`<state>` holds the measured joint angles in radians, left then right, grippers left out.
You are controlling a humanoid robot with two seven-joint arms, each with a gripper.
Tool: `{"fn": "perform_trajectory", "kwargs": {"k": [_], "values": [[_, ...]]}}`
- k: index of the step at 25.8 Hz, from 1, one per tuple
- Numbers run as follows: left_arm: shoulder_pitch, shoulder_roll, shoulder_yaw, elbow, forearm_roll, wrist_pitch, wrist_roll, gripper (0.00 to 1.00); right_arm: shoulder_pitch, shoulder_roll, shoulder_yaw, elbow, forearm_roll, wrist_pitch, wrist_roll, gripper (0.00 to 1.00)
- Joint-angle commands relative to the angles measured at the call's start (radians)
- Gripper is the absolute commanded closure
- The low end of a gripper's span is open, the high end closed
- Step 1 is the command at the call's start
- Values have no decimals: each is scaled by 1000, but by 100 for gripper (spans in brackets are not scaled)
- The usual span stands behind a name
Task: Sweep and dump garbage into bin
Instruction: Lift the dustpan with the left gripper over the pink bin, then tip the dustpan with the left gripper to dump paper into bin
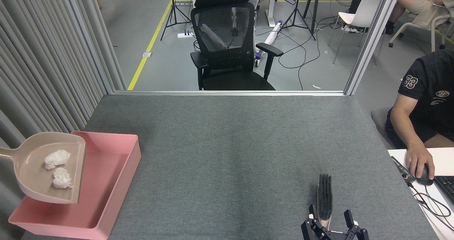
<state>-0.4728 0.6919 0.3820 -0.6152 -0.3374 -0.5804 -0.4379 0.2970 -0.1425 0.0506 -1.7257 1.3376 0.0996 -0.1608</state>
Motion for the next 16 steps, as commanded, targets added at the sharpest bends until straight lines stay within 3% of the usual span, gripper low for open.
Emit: {"fn": "perform_trajectory", "kwargs": {"k": [1, 10, 16], "values": [[-24, 5, 2, -17, -69, -15, 15, 83, 1, 3, 0, 0, 0, 2, 1, 2], [-79, 9, 0, -8, -101, -12, 15, 83, 8, 6, 0, -5, 0, 0, 0, 2], [-139, 20, 3, 57, -32, 76, -41, 83, 10, 4, 0, -5, 0, 0, 0, 2]]}}
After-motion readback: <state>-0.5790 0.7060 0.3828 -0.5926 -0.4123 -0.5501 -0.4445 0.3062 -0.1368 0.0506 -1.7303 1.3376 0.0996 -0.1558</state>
